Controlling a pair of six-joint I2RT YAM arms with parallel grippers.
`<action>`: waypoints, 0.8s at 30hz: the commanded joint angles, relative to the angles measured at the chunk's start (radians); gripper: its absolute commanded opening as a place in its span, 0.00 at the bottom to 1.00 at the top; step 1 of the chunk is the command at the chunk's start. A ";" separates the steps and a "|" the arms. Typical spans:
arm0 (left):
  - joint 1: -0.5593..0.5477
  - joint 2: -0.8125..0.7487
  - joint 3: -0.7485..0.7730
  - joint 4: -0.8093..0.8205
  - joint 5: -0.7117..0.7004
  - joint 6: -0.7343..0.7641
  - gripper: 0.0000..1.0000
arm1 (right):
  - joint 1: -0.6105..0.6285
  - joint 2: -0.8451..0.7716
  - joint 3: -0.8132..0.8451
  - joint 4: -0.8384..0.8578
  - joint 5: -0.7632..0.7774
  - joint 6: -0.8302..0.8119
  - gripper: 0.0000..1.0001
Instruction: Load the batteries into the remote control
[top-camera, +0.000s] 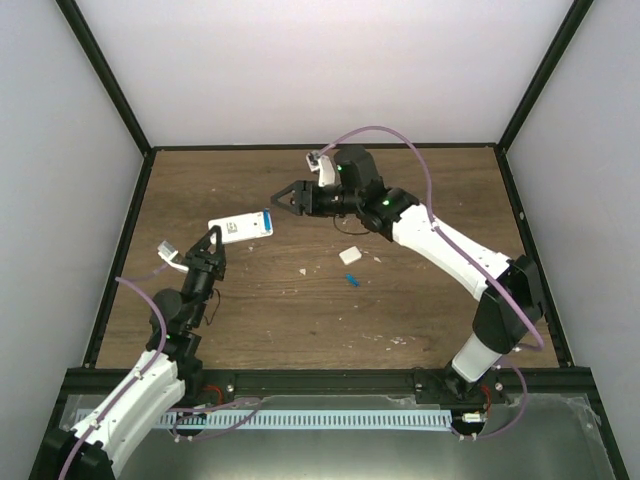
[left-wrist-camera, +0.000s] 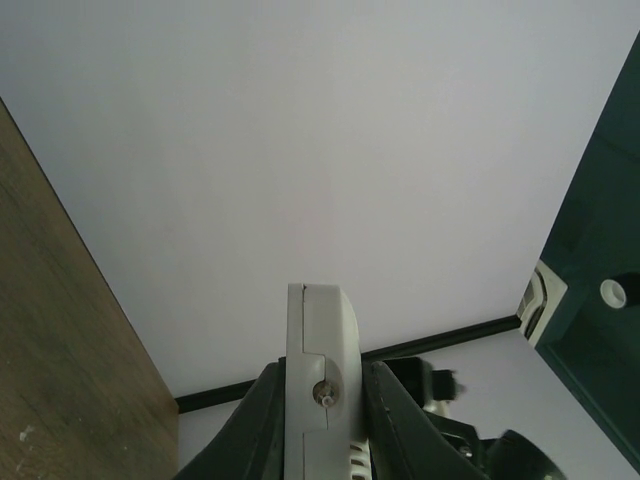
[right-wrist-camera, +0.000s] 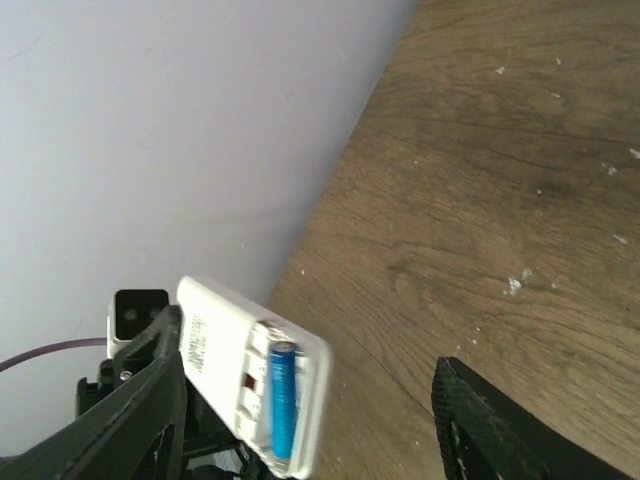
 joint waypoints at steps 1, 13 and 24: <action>-0.002 -0.011 -0.001 0.078 0.017 -0.019 0.00 | -0.026 0.011 -0.022 0.053 -0.179 0.089 0.60; -0.003 -0.004 0.007 0.094 0.039 -0.028 0.00 | -0.030 0.074 -0.048 0.191 -0.345 0.220 0.63; -0.002 0.005 0.009 0.115 0.046 -0.025 0.00 | -0.031 0.098 -0.054 0.227 -0.364 0.248 0.62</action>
